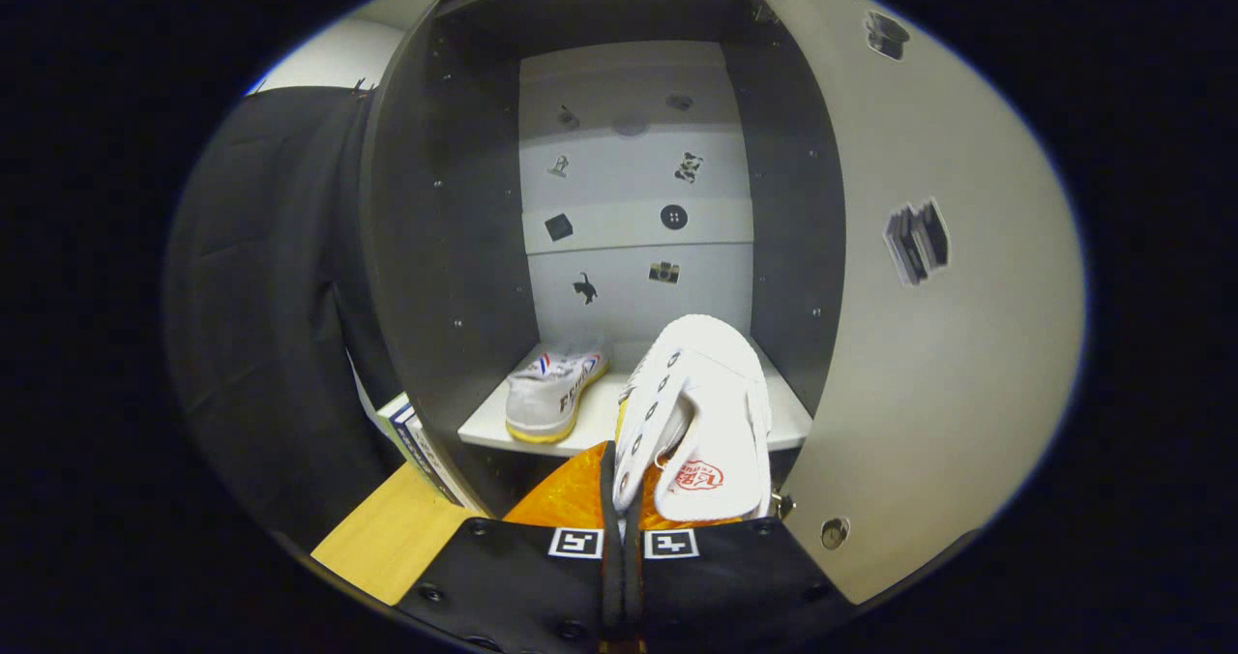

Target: Open the shoe cabinet door, grab the shoes and put them into the shoe cabinet, then close the shoe cabinet door.

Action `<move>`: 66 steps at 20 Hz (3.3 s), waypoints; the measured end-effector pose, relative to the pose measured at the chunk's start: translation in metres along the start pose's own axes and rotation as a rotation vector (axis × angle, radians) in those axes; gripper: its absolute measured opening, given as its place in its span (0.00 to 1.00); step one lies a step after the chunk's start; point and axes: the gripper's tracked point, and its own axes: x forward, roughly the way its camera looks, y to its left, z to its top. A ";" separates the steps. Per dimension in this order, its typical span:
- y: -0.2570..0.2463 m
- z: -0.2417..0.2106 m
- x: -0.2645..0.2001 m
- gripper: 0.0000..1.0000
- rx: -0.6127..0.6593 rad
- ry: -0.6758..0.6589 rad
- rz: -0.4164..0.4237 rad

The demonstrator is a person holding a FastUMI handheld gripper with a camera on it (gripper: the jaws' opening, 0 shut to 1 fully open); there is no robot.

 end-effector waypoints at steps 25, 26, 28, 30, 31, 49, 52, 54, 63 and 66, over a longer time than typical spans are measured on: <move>-0.059 0.033 0.213 0.03 -0.012 0.179 -0.187; -0.063 0.032 0.214 0.05 -0.015 0.185 -0.202; -0.065 0.017 0.213 0.12 -0.020 0.230 -0.209; -0.062 0.011 0.211 0.19 -0.040 0.251 -0.193; -0.061 0.010 0.208 0.20 -0.065 0.253 -0.194; 0.042 0.044 -0.049 0.98 -0.154 -0.121 -0.007; 0.046 0.027 -0.108 0.98 -0.134 -0.160 0.011; 0.054 0.015 -0.151 0.98 -0.083 -0.186 0.057; -0.008 -0.029 -0.296 0.98 -0.098 -0.211 0.003; -0.048 -0.028 -0.338 0.97 -0.093 -0.247 -0.067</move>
